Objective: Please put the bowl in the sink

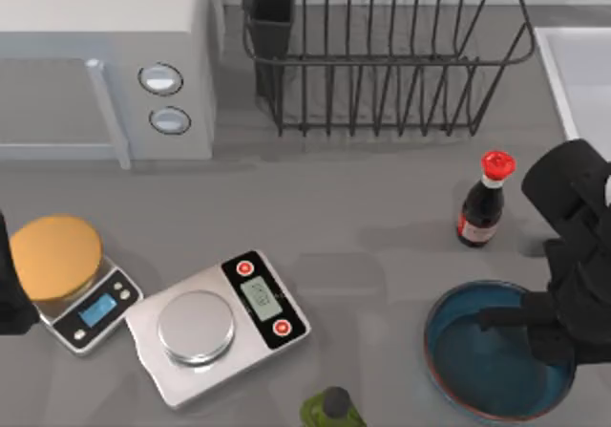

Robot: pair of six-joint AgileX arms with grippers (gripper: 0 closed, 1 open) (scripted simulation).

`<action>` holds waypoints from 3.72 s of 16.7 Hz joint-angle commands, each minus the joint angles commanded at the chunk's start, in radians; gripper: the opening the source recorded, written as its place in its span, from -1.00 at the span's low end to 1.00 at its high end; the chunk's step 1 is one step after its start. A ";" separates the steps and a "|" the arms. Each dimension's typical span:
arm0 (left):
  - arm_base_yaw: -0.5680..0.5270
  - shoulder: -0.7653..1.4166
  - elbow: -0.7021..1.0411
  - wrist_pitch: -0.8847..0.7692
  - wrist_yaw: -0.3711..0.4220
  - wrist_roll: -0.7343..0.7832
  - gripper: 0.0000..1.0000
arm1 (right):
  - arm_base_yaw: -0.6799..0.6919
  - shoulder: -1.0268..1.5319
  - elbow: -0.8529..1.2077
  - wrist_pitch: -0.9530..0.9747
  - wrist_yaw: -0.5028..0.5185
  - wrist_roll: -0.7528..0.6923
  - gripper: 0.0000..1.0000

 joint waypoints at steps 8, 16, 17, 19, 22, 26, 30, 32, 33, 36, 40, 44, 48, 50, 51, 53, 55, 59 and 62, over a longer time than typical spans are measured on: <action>0.000 0.000 0.000 0.000 0.000 0.000 1.00 | 0.001 -0.044 0.195 -0.241 0.002 0.000 -1.00; 0.000 0.000 0.000 0.000 0.000 0.000 1.00 | -0.007 -0.147 0.478 -0.625 0.001 -0.009 -1.00; 0.000 0.000 0.000 0.000 0.000 0.000 1.00 | -0.008 -0.149 0.480 -0.627 0.001 -0.010 -1.00; 0.000 0.000 0.000 0.000 0.000 0.000 1.00 | -0.008 -0.149 0.480 -0.627 0.001 -0.010 -1.00; 0.000 0.000 0.000 0.000 0.000 0.000 1.00 | -0.008 -0.146 0.479 -0.614 -0.005 -0.013 -1.00; 0.000 0.000 0.000 0.000 0.000 0.000 1.00 | -0.067 -0.161 0.481 -0.468 -0.077 -0.073 -1.00; 0.000 0.000 0.000 0.000 0.000 0.000 1.00 | -0.191 -0.166 0.445 -0.155 -0.193 -0.166 -1.00; 0.000 0.000 0.000 0.000 0.000 0.000 1.00 | -0.272 -0.159 0.400 0.057 -0.254 -0.216 -1.00; 0.000 0.000 0.000 0.000 0.000 0.000 1.00 | -0.317 -0.154 0.370 0.174 -0.284 -0.240 -1.00; 0.000 0.000 0.000 0.000 0.000 0.000 1.00 | -0.462 -0.133 0.259 0.556 -0.367 -0.312 -1.00; 0.000 0.000 0.000 0.000 0.000 0.000 1.00 | -0.656 -0.112 0.085 1.056 -0.449 -0.387 -1.00; 0.000 0.000 0.000 0.000 0.000 0.000 1.00 | -0.821 -0.112 -0.075 1.423 -0.490 -0.425 -1.00; 0.000 0.000 0.000 0.000 0.000 0.000 1.00 | -0.931 -0.119 -0.183 1.624 -0.502 -0.431 -1.00; 0.000 0.000 0.000 0.000 0.000 0.000 1.00 | -0.958 -0.124 -0.211 1.664 -0.502 -0.429 -1.00; 0.000 0.000 0.000 0.000 0.000 0.000 1.00 | -0.963 -0.125 -0.216 1.671 -0.502 -0.429 -1.00; 0.000 0.000 0.000 0.000 0.000 0.000 1.00 | -0.963 -0.125 -0.216 1.671 -0.502 -0.429 -1.00; 0.000 0.000 0.000 0.000 0.000 0.000 1.00 | -0.959 -0.121 -0.213 1.669 -0.501 -0.428 -1.00; 0.000 0.000 0.000 0.000 0.000 0.000 1.00 | -0.960 -0.052 -0.221 1.740 -0.504 -0.428 -1.00; 0.000 0.000 0.000 0.000 0.000 0.000 1.00 | -0.966 0.102 -0.238 1.904 -0.506 -0.429 -1.00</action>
